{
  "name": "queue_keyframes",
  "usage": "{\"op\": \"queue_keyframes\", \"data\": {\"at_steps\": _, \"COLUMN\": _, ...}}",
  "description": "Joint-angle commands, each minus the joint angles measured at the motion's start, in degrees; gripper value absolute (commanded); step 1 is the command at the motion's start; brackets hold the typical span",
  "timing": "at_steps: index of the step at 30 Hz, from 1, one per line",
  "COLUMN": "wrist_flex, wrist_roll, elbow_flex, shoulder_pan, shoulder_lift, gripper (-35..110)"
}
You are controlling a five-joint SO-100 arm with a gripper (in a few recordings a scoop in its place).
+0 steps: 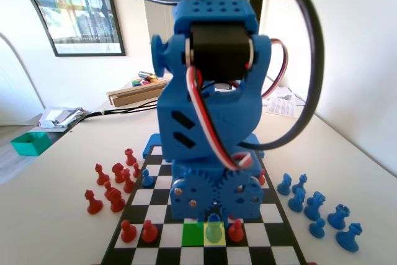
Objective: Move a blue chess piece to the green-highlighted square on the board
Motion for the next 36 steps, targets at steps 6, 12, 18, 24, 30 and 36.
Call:
{"op": "queue_keyframes", "data": {"at_steps": 6, "wrist_flex": -2.0, "wrist_roll": -0.9, "elbow_flex": 1.1, "shoulder_pan": -0.4, "shoulder_lift": 2.2, "gripper": 11}}
{"op": "queue_keyframes", "data": {"at_steps": 12, "wrist_flex": -3.4, "wrist_roll": -1.0, "elbow_flex": 3.4, "shoulder_pan": -0.5, "shoulder_lift": 2.2, "gripper": 12}}
{"op": "queue_keyframes", "data": {"at_steps": 18, "wrist_flex": -4.7, "wrist_roll": -1.2, "elbow_flex": 5.2, "shoulder_pan": -0.4, "shoulder_lift": 2.2, "gripper": 12}}
{"op": "queue_keyframes", "data": {"at_steps": 24, "wrist_flex": -6.0, "wrist_roll": -1.0, "elbow_flex": 5.7, "shoulder_pan": -0.5, "shoulder_lift": 1.8, "gripper": 11}}
{"op": "queue_keyframes", "data": {"at_steps": 30, "wrist_flex": -6.2, "wrist_roll": -0.8, "elbow_flex": 5.4, "shoulder_pan": -0.6, "shoulder_lift": 1.6, "gripper": 11}}
{"op": "queue_keyframes", "data": {"at_steps": 36, "wrist_flex": -7.0, "wrist_roll": -0.7, "elbow_flex": 5.3, "shoulder_pan": -0.7, "shoulder_lift": 1.1, "gripper": 11}}
